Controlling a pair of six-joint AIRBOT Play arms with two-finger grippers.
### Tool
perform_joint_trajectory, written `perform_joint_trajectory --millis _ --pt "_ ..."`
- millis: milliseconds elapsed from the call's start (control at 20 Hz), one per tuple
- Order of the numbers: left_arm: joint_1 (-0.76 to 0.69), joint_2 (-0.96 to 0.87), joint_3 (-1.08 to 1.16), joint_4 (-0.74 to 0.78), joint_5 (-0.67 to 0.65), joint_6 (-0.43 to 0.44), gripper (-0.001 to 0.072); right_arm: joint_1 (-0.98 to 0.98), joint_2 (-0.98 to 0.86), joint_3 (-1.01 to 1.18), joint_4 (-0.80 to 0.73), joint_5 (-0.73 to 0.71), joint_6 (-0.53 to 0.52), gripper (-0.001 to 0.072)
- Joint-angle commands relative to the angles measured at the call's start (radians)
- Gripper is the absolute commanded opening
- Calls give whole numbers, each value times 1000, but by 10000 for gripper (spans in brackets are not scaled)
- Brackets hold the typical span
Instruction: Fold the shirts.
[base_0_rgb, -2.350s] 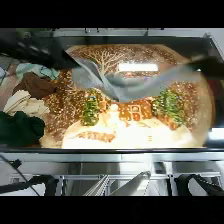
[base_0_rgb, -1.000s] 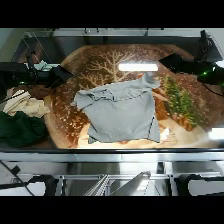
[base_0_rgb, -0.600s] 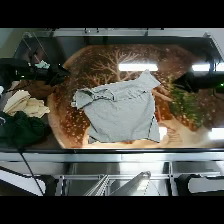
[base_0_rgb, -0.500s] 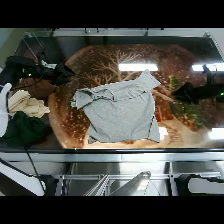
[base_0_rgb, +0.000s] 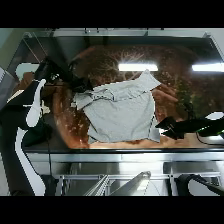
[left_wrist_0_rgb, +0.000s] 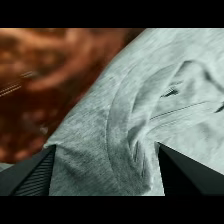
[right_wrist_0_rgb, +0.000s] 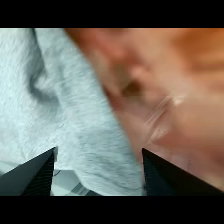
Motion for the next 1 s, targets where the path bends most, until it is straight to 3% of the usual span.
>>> perform_joint_trajectory --millis 0,50,100,150,200,250,400,550,750,950 --pt "-41 -30 6 128 39 -34 708 140 -19 -52 27 -105 -7 597" --pt "-41 -30 8 129 34 -34 670 175 -29 -52 54 -125 -17 470" --pt "-41 -30 16 128 35 -34 578 206 -38 -51 75 -137 -29 243" --pt "-41 -30 26 128 35 -34 404 221 -40 -50 86 -137 -41 97" --pt "-41 -30 39 129 39 -34 177 222 -37 -49 88 -135 -48 32" --pt "-37 -27 47 129 38 -34 11 217 -34 -48 88 -136 -58 16" --pt "-15 2 45 128 51 -37 17 163 -6 -24 69 -136 -58 15" --pt "27 61 43 112 142 -66 18 29 -40 169 -31 -135 -57 14" --pt "81 203 -133 -190 247 -92 19 -70 -324 635 -66 -61 -51 14" --pt "19 362 -512 -202 249 -107 17 -11 -644 1046 -67 50 -42 14"
